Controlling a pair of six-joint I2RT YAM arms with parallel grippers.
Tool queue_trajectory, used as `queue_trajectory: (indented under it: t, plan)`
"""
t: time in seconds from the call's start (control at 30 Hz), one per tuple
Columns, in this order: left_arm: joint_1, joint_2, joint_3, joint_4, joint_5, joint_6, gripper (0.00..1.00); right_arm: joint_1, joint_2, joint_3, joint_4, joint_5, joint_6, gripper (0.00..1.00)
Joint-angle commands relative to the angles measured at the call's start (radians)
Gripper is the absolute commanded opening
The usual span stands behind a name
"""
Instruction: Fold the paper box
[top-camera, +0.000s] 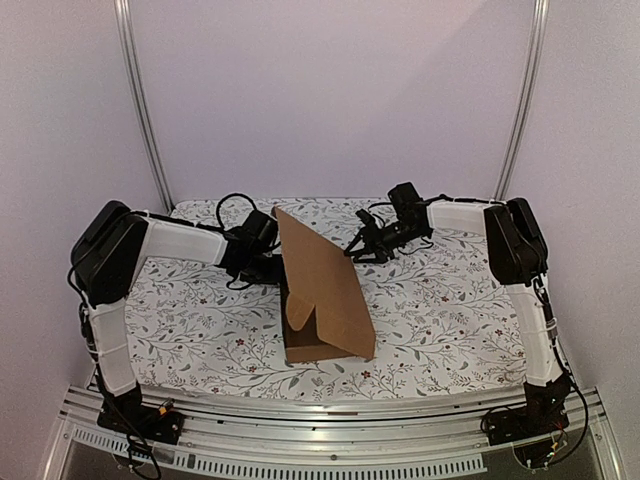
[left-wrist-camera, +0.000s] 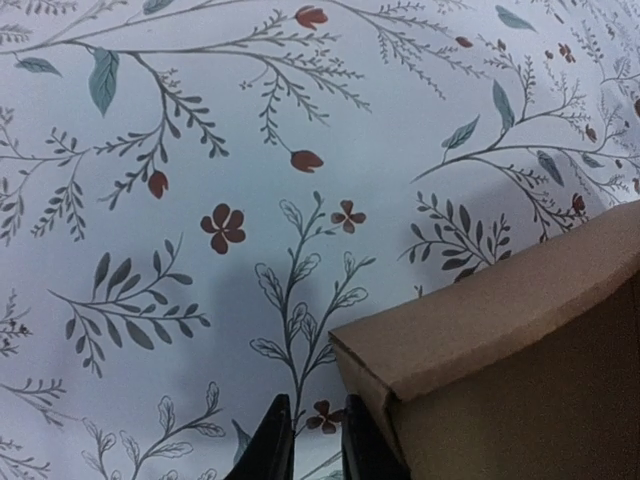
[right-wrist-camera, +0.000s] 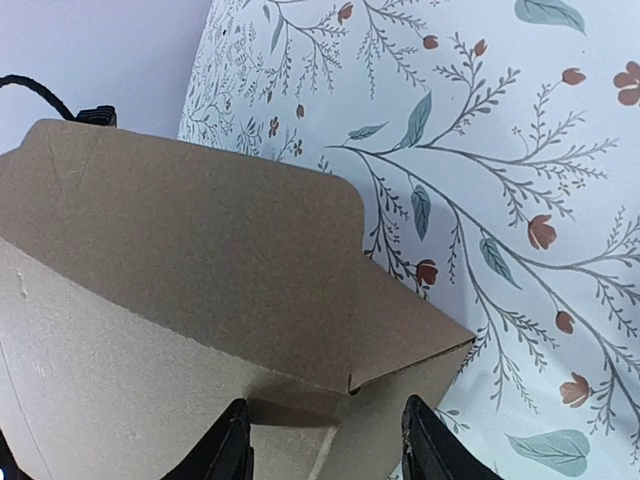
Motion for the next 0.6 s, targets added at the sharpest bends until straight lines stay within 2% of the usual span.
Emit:
queue_trajectory:
  t: [0.0,0.3,0.47,0.57]
  plan:
    - [-0.007,-0.076,-0.043,0.037,0.018,0.012,0.20,0.018,0.023,-0.002,0.039,-0.023,0.034,0.50]
    - [0.022,-0.260,-0.182,-0.012,-0.028,0.009,0.26,-0.054,-0.006,-0.052,0.026,-0.027,0.024,0.52]
    - [0.042,-0.355,-0.283,-0.014,-0.055,0.008,0.31,-0.113,-0.085,-0.117,-0.027,-0.042,-0.020,0.56]
    - [0.051,-0.413,-0.326,0.052,-0.012,0.084,0.36,-0.154,-0.175,-0.195,-0.064,-0.029,-0.091,0.58]
